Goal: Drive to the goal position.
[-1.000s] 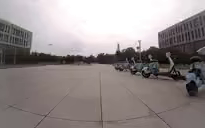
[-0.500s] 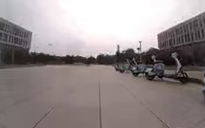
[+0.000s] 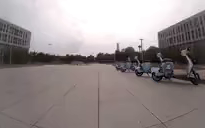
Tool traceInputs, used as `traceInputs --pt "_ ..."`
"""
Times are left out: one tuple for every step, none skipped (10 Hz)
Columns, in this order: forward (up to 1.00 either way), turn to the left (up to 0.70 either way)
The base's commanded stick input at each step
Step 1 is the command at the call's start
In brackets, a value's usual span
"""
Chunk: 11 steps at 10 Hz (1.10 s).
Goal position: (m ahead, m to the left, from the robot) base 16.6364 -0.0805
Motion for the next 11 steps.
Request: traceInputs --pt "1.0 0.12" --pt "1.0 0.0" --pt "1.0 0.0" --pt "1.0 0.0" --pt "1.0 0.0" --pt "1.0 0.0" --pt "1.0 0.0" --pt "1.0 0.0" --pt "1.0 0.0" --pt "1.0 0.0" --pt "1.0 0.0"
